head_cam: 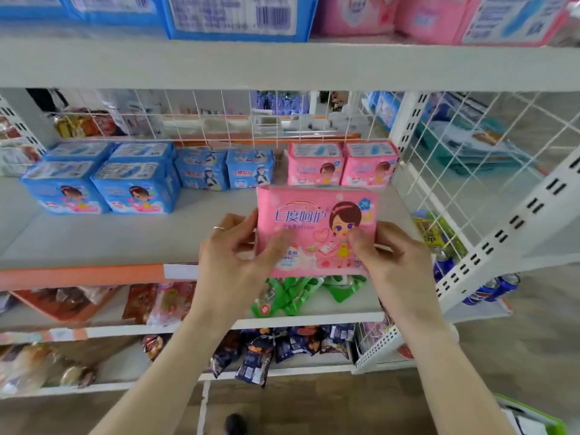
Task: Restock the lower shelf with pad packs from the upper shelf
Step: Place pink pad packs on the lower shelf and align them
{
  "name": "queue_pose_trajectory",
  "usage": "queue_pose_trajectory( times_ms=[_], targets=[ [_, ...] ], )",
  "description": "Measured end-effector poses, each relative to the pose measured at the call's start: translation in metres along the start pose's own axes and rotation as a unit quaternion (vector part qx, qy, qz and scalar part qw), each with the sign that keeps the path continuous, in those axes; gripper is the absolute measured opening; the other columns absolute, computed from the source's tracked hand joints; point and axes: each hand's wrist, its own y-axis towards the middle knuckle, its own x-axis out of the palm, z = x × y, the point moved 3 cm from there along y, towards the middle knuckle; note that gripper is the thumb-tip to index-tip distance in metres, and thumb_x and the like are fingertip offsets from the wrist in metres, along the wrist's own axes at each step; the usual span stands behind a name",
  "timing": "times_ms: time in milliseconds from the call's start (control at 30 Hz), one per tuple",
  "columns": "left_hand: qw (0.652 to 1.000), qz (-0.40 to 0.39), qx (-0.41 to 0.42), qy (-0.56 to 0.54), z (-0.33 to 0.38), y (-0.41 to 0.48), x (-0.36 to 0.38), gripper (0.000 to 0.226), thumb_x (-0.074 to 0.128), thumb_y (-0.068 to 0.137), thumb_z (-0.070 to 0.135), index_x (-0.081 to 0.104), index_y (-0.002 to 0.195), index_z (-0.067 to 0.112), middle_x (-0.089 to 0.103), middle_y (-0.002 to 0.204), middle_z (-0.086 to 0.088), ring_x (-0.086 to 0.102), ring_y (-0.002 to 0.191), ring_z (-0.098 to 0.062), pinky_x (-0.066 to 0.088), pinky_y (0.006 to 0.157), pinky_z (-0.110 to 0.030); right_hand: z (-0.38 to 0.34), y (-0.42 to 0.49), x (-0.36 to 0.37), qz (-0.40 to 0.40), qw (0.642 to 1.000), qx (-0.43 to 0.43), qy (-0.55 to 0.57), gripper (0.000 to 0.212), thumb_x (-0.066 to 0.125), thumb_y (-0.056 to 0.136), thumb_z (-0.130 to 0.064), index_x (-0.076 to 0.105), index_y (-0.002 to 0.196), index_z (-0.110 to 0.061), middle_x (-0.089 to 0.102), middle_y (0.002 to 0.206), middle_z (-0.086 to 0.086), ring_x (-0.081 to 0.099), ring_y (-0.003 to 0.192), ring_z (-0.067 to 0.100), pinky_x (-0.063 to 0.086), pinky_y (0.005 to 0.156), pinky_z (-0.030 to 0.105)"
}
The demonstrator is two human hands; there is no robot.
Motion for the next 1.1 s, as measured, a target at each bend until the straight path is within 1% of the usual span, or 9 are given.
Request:
queue_pose_trajectory(
  times_ms=[100,267,333,467,600,700,833,967,1100],
  targets=[
    [1.0,-0.022,0.006,-0.002,-0.015,0.019,-0.002,0.03,0.074,0.077,0.047,0.077,0.101,0.029,0.064,0.088,0.012,0.067,0.079,-0.01,0.056,0.073,-0.023,0.009,0.015,0.01,0.002,0.999,-0.03,-0.015,0.017,0.07,0.09,-0.027,0.075,0.106,-0.021,0.072,0.109,-0.001,0.07,0.1,0.018,0.056,0.091,0.044],
    [0.999,-0.034,0.0,-0.035,-0.04,0.054,-0.002,0.018,0.079,0.079,0.033,0.076,0.095,0.025,0.075,0.091,0.014,0.072,0.086,-0.008,0.059,0.083,-0.031,0.015,0.043,0.022,-0.009,0.994,-0.074,-0.08,0.033,0.067,0.086,-0.04,0.074,0.113,-0.023,0.072,0.117,-0.009,0.068,0.11,0.013,0.054,0.096,0.041],
    [0.999,-0.032,-0.001,-0.033,-0.053,0.066,0.002,0.011,0.079,0.084,0.018,0.074,0.092,0.012,0.076,0.084,0.012,0.073,0.081,-0.017,0.06,0.081,-0.04,0.021,0.053,0.025,-0.008,0.987,-0.094,-0.128,0.028,0.069,0.088,-0.03,0.074,0.113,-0.017,0.072,0.116,-0.011,0.067,0.111,0.009,0.053,0.097,0.034],
    [0.999,-0.042,0.018,-0.026,-0.071,0.085,0.017,0.019,0.071,0.084,0.031,0.073,0.097,0.018,0.076,0.085,-0.002,0.07,0.08,-0.034,0.058,0.081,-0.049,0.036,0.066,0.029,0.016,0.979,-0.093,-0.182,0.023,0.074,0.086,-0.01,0.075,0.107,-0.018,0.073,0.108,-0.017,0.069,0.102,0.003,0.054,0.092,0.028],
    [0.999,-0.033,0.039,-0.003,-0.083,0.1,0.045,0.027,0.069,0.085,0.033,0.069,0.095,0.007,0.074,0.08,-0.003,0.068,0.074,-0.031,0.057,0.076,-0.044,0.057,0.089,0.019,0.025,0.97,-0.125,-0.208,0.019,0.071,0.089,-0.013,0.074,0.108,-0.012,0.072,0.105,-0.017,0.071,0.097,0.003,0.055,0.085,0.024],
    [0.996,-0.004,0.076,0.036,-0.085,0.109,0.078,0.023,0.071,0.089,0.022,0.061,0.074,0.007,0.057,0.055,0.013,0.047,0.052,-0.014,0.04,0.053,-0.016,0.075,0.111,0.0,0.029,0.965,-0.119,-0.234,0.018,0.072,0.088,-0.002,0.074,0.105,-0.005,0.074,0.096,-0.005,0.065,0.085,-0.015,0.045,0.073,0.002],
    [0.992,0.024,0.104,0.069,-0.086,0.122,0.136,0.02,0.068,0.087,0.024,0.069,0.076,0.006,0.045,0.05,0.009,0.033,0.056,-0.014,0.029,0.05,-0.008,0.108,0.142,-0.036,0.048,0.963,-0.106,-0.243,0.009,0.072,0.089,-0.007,0.074,0.096,-0.002,0.074,0.08,0.003,0.065,0.07,0.007,0.049,0.064,0.017],
    [0.992,0.024,0.094,0.082,-0.097,0.135,0.184,0.025,0.073,0.089,0.012,0.059,0.068,0.01,0.039,0.042,0.014,0.04,0.048,0.0,0.03,0.05,-0.007,0.147,0.171,-0.059,0.075,0.969,-0.085,-0.22,0.014,0.065,0.093,-0.008,0.072,0.105,-0.005,0.074,0.088,0.003,0.067,0.078,0.014,0.047,0.069,0.012],
    [0.993,0.011,0.071,0.095,-0.113,0.15,0.216,0.029,0.074,0.089,0.015,0.056,0.066,0.02,0.041,0.045,0.015,0.042,0.051,-0.01,0.03,0.05,-0.009,0.182,0.197,-0.067,0.088,0.975,-0.055,-0.197,0.013,0.062,0.095,-0.01,0.071,0.105,-0.007,0.076,0.096,0.007,0.07,0.087,0.023,0.056,0.081,0.039]
  ],
)
